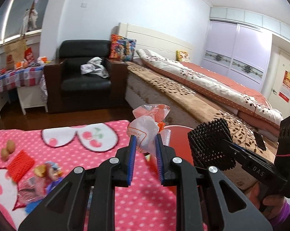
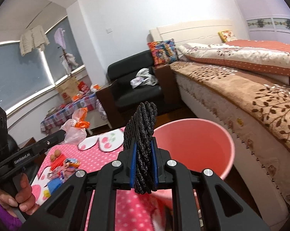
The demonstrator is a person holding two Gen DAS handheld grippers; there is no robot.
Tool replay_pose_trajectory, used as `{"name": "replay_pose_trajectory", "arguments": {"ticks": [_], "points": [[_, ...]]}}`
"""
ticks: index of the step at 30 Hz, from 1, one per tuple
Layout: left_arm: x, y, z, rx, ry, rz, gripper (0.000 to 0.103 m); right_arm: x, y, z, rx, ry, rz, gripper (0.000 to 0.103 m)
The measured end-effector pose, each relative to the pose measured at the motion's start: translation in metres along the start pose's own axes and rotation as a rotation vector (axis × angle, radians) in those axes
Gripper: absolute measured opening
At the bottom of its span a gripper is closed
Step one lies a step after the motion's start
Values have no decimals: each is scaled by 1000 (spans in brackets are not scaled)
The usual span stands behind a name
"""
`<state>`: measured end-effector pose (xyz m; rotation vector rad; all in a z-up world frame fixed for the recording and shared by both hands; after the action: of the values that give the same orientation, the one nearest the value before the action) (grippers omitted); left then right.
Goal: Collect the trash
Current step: 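Carry the plastic bag over the bucket and open the left tool while right carries the net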
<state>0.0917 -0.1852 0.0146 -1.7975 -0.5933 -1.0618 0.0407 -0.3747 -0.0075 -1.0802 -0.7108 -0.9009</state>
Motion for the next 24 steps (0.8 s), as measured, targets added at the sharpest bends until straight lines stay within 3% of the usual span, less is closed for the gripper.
{"name": "replay_pose_trajectory", "arguments": {"ticks": [13,23,24], "points": [[-21,66,-52,-91,42,111,20,-2,11,-60,-122,39,6,13],[-37,93,-58,-109,20,180,21,-12,34,-81,-149,52,43,14],[-39,95,-58,-110,16,191,25,-12,37,-83,-150,53,46,14]]}}
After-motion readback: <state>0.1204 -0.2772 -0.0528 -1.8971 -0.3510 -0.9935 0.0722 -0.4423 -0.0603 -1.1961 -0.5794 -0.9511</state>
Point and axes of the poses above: each gripper's, at about its wrist camera, not at the fingertips, and y roughly the way its jaws point, z to its left, x to its top, the point moved 7 cm from there along y, roughly the way its jaws point, and after that the axes turned 1 degree about -y, right-handed, at the moved point
